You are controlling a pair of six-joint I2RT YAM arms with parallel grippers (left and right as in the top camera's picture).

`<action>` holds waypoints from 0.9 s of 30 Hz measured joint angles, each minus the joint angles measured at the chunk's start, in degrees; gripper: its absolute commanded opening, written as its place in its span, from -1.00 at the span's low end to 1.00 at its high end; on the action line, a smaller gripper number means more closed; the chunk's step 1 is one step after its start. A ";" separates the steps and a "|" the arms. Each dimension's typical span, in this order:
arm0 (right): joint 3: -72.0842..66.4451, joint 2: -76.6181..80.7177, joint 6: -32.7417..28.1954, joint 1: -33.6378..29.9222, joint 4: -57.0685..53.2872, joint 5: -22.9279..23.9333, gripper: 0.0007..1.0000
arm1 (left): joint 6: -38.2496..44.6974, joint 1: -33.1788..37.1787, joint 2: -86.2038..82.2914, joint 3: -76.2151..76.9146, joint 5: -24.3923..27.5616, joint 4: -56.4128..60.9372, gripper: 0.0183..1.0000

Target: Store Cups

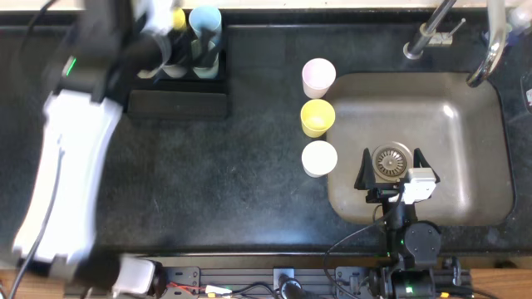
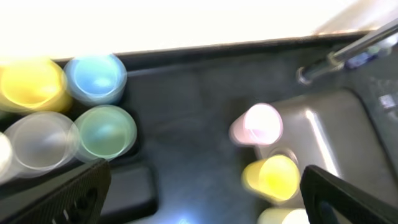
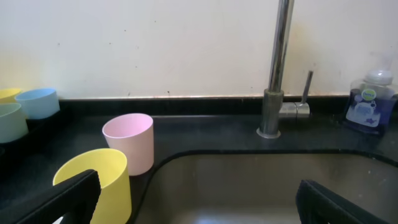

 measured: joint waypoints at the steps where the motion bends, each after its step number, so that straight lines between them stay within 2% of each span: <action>1: -0.02 0.02 0.00 0.00 -0.02 -0.02 1.00 | -1.84 -2.32 4.90 6.69 -1.40 -3.19 1.00; 4: -0.02 0.02 0.00 0.00 -0.07 0.00 1.00 | -7.85 -11.28 20.70 26.73 -5.62 -13.09 1.00; 8: 0.00 0.00 0.02 0.00 -0.02 -0.02 1.00 | -13.68 -17.40 32.15 37.99 -8.50 -19.78 1.00; 18: -0.02 0.02 0.02 0.00 -0.02 -0.02 1.00 | -23.63 -19.65 39.12 40.22 -15.43 -23.10 1.00; 27: -0.02 0.02 0.02 0.00 -0.02 0.00 1.00 | -26.25 -20.81 43.15 40.37 -16.46 -22.99 1.00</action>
